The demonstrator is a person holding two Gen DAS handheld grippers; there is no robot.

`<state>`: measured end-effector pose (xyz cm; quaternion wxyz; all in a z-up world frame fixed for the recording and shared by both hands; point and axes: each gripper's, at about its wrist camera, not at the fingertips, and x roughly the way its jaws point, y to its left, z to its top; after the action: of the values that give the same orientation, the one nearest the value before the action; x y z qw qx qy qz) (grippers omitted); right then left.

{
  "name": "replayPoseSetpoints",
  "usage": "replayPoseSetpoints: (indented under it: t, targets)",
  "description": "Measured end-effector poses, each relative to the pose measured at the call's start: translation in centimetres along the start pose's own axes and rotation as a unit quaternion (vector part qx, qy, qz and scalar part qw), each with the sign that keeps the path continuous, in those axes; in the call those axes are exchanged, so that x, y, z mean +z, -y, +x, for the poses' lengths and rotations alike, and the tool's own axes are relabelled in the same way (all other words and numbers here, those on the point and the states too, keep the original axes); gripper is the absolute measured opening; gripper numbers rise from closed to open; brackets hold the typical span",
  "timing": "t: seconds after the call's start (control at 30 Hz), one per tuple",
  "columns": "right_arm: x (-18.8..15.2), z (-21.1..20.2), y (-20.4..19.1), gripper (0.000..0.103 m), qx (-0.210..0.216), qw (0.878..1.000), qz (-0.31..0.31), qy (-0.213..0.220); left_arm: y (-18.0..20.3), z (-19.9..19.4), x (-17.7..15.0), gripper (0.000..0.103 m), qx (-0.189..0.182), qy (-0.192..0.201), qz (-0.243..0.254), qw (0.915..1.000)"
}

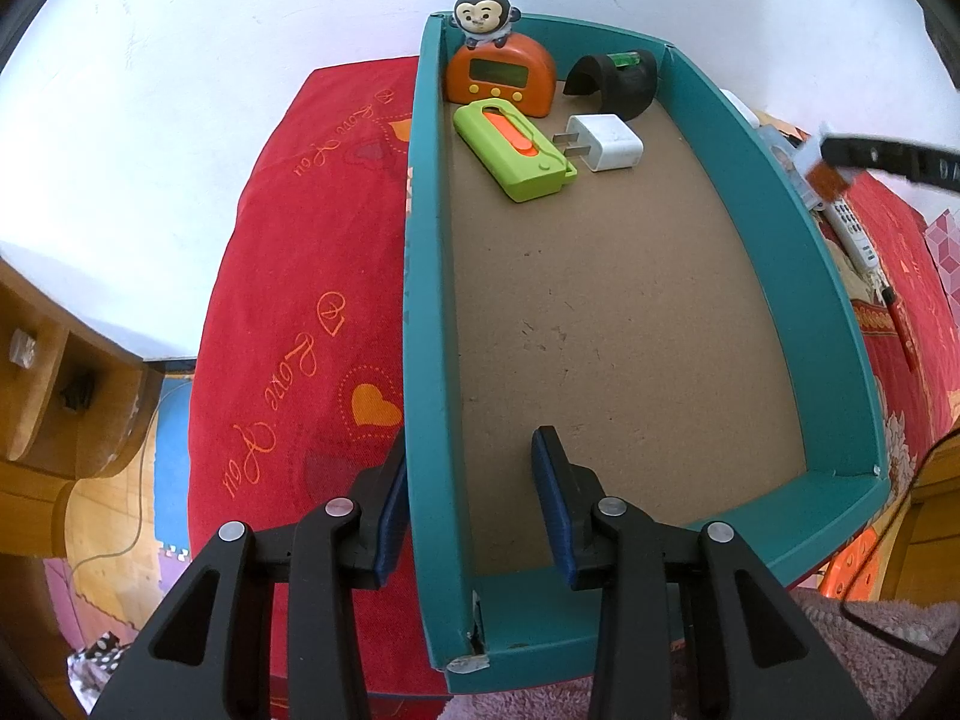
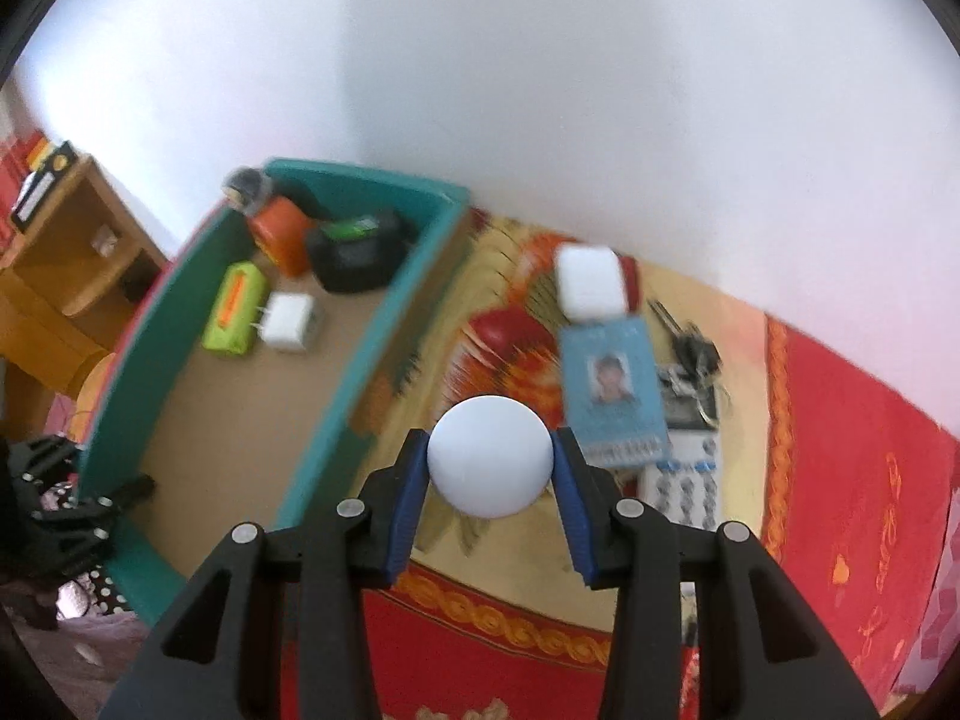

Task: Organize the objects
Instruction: 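Carry the pill jar into the box beside the spirit level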

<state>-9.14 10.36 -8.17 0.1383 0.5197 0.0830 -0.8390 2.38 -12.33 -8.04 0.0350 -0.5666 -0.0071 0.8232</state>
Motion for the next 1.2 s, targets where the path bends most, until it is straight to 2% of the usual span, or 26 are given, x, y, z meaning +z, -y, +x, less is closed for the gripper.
replayPoseSetpoints:
  t: [0.13, 0.37, 0.63, 0.73, 0.8, 1.2]
  targets:
    - [0.7, -1.9, -2.0, 0.040, 0.016, 1.000, -0.026, 0.007, 0.0, 0.0, 0.0, 0.038, 0.000, 0.000, 0.000, 1.0000]
    - [3.7, -0.2, -4.7, 0.040, 0.037, 0.997, -0.073, 0.016, 0.0, 0.0, 0.0, 0.038, 0.000, 0.000, 0.000, 1.0000]
    - [6.1, 2.9, -7.4, 0.040, 0.015, 0.990, -0.140, -0.006, 0.0, 0.0, 0.0, 0.038, 0.000, 0.001, 0.000, 1.0000]
    - [6.4, 3.3, -8.0, 0.040, 0.023, 0.987, -0.157, -0.010, 0.0, 0.0, 0.0, 0.038, 0.000, 0.001, -0.001, 1.0000]
    - [6.3, 3.9, -8.4, 0.040, 0.009, 0.985, -0.170, -0.017, 0.0, 0.0, 0.0, 0.038, -0.001, 0.001, 0.000, 1.0000]
    - [5.8, 6.8, -7.7, 0.040, -0.002, 0.986, -0.164, -0.032, 0.0, 0.0, 0.0, 0.038, -0.001, 0.001, 0.001, 1.0000]
